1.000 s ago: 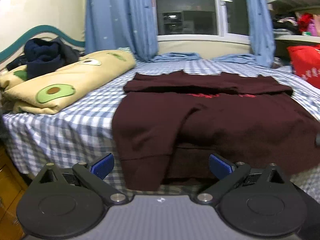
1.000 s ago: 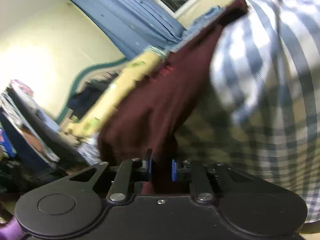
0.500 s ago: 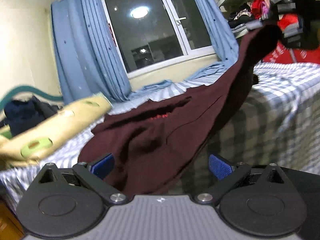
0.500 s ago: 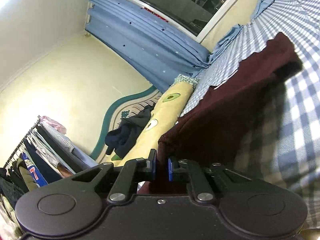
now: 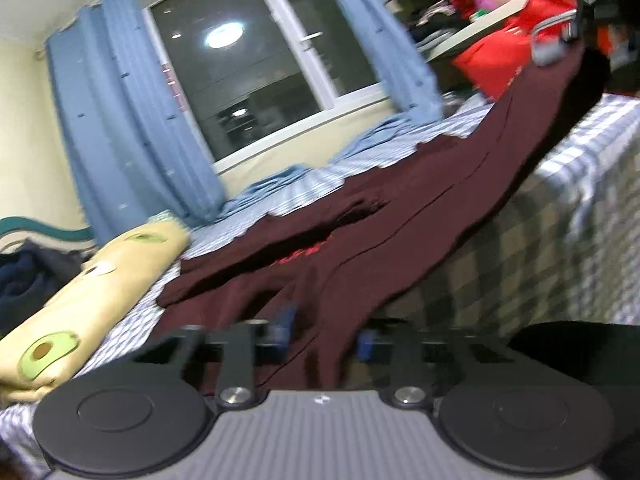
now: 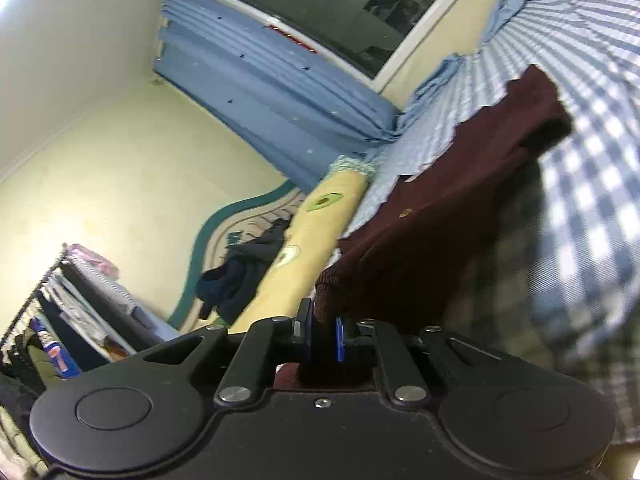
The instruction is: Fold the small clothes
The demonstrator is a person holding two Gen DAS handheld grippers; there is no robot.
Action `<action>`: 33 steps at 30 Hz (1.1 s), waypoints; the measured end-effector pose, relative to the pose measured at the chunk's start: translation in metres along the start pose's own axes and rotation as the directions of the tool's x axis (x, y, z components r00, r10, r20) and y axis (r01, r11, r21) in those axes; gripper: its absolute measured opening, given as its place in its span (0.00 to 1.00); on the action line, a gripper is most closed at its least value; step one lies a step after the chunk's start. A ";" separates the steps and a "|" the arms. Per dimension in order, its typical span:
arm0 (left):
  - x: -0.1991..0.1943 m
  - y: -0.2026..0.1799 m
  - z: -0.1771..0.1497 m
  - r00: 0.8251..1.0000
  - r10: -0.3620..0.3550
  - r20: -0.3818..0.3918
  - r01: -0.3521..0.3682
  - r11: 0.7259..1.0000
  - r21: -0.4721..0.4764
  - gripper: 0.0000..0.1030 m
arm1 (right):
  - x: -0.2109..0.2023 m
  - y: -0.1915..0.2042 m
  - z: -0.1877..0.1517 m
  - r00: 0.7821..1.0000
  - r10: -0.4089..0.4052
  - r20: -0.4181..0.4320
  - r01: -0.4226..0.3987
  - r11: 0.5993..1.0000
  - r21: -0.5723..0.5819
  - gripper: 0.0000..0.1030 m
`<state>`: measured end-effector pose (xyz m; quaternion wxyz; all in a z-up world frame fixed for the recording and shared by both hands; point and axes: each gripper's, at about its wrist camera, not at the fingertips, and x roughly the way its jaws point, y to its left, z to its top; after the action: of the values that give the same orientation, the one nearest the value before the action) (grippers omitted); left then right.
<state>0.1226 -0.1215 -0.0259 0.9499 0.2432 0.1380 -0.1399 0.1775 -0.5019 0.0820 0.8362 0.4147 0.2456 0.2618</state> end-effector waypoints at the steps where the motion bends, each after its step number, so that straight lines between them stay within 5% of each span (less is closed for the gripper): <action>1: -0.001 0.000 0.002 1.000 -0.018 0.002 0.018 1.000 0.008 0.12 | -0.002 -0.001 -0.004 1.000 -0.021 -0.003 0.021 1.000 -0.009 0.11; 5: -0.005 0.008 0.018 0.998 -0.056 0.015 0.055 0.998 0.027 0.06 | -0.008 0.002 -0.024 0.986 -0.169 -0.004 0.168 0.979 -0.115 0.19; 6: -0.005 0.012 0.023 0.998 -0.064 0.014 0.064 0.998 0.020 0.05 | -0.008 0.004 -0.030 0.977 -0.215 -0.002 0.212 0.965 -0.156 0.27; 7: -0.004 0.017 0.029 0.997 -0.076 0.008 0.076 0.997 0.009 0.05 | -0.008 0.007 -0.036 0.965 -0.261 0.004 0.256 0.944 -0.208 0.48; 9: 0.001 0.030 0.041 0.994 -0.111 -0.011 0.111 0.993 -0.031 0.05 | -0.007 0.016 -0.051 0.935 -0.352 0.039 0.345 0.882 -0.322 0.75; 13: 0.014 0.054 0.064 0.984 -0.171 -0.052 0.167 0.982 -0.085 0.04 | 0.002 0.035 -0.078 0.892 -0.439 0.106 0.428 0.747 -0.509 0.84; 16: 0.024 0.067 0.081 0.978 -0.195 -0.072 0.188 0.977 -0.097 0.04 | 0.013 0.050 -0.099 0.896 -0.424 0.134 0.413 0.680 -0.605 0.95; 20: 0.029 0.079 0.097 0.967 -0.234 -0.096 0.221 0.966 -0.134 0.04 | 0.045 0.075 -0.132 0.889 -0.407 0.210 0.422 0.548 -0.723 0.99; 26: 0.034 0.092 0.109 0.957 -0.269 -0.111 0.244 0.949 -0.198 0.04 | 0.123 0.100 -0.183 0.837 -0.415 0.357 0.470 0.211 -0.857 0.99; 29: 0.037 0.097 0.109 0.951 -0.286 -0.115 0.255 0.940 -0.227 0.04 | 0.153 0.093 -0.201 0.816 -0.424 0.393 0.476 0.108 -0.873 0.99; 33: 0.034 0.097 0.105 0.948 -0.297 -0.115 0.264 0.934 -0.242 0.04 | 0.176 0.084 -0.204 0.736 -0.434 0.520 0.559 -0.044 -0.828 0.95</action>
<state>0.2068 -0.0987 0.0922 0.9282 0.1226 0.2571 -0.2393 0.1609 -0.2303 0.0078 0.9429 -0.3131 0.1128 0.0125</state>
